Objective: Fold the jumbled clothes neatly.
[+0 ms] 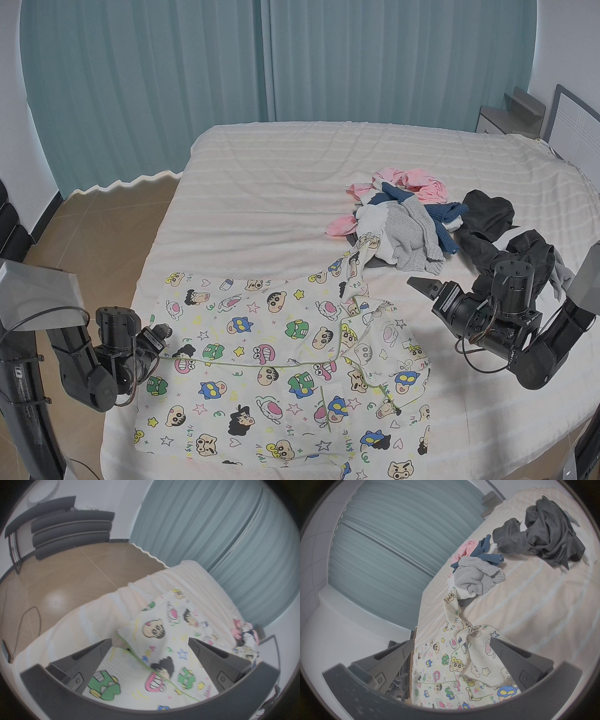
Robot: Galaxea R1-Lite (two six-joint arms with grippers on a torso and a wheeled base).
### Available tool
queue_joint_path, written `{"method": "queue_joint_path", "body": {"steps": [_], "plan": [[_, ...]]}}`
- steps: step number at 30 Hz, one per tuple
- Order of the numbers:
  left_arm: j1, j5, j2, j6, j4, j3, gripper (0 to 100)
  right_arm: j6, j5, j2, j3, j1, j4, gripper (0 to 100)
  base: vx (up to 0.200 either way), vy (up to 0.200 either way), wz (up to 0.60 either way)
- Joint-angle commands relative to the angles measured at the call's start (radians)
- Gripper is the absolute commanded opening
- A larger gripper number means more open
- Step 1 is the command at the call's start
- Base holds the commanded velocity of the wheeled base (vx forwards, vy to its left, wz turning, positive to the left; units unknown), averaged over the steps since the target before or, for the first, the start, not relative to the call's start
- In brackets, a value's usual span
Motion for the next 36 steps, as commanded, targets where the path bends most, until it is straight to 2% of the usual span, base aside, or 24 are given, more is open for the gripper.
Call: {"method": "queue_joint_path", "body": {"steps": [1,3,6,8,11,14,17,21,36], "plan": [[0.052,-0.132,-0.148,-0.007,-0.004,0.042,100,-0.081,0.0,0.027,0.012,0.001,0.003,100,0.0,0.0,0.0],[0.075,-0.155,-0.153,0.004,-0.006,0.022,100,-0.104,0.002,0.035,0.021,-0.001,0.005,100,0.0,0.0,0.0],[0.132,-0.165,-0.131,0.125,0.037,-0.113,100,-0.152,0.003,0.073,0.032,-0.007,0.034,100,0.0,0.0,0.0],[0.135,-0.169,-0.122,0.141,0.079,-0.162,100,-0.164,0.005,0.082,0.029,-0.018,0.069,100,0.0,0.0,0.0],[0.127,-0.182,-0.127,0.107,0.136,-0.169,100,-0.172,0.023,0.084,0.023,-0.039,0.135,100,0.0,0.0,0.0],[0.104,-0.219,-0.131,-0.011,0.14,-0.138,100,-0.199,0.082,0.089,0.024,-0.067,0.203,100,0.0,0.0,0.0],[0.098,-0.279,-0.163,-0.056,0.139,-0.075,100,-0.238,0.103,0.122,0.024,-0.082,0.226,100,0.0,0.0,0.0],[0.097,-0.336,-0.197,-0.066,0.132,-0.02,100,-0.258,0.102,0.221,-0.003,-0.084,0.201,100,0.0,0.0,0.0],[0.095,-0.342,-0.168,-0.068,0.131,-0.008,100,-0.262,0.074,0.389,-0.109,-0.079,0.066,100,0.0,0.0,0.0]]}}
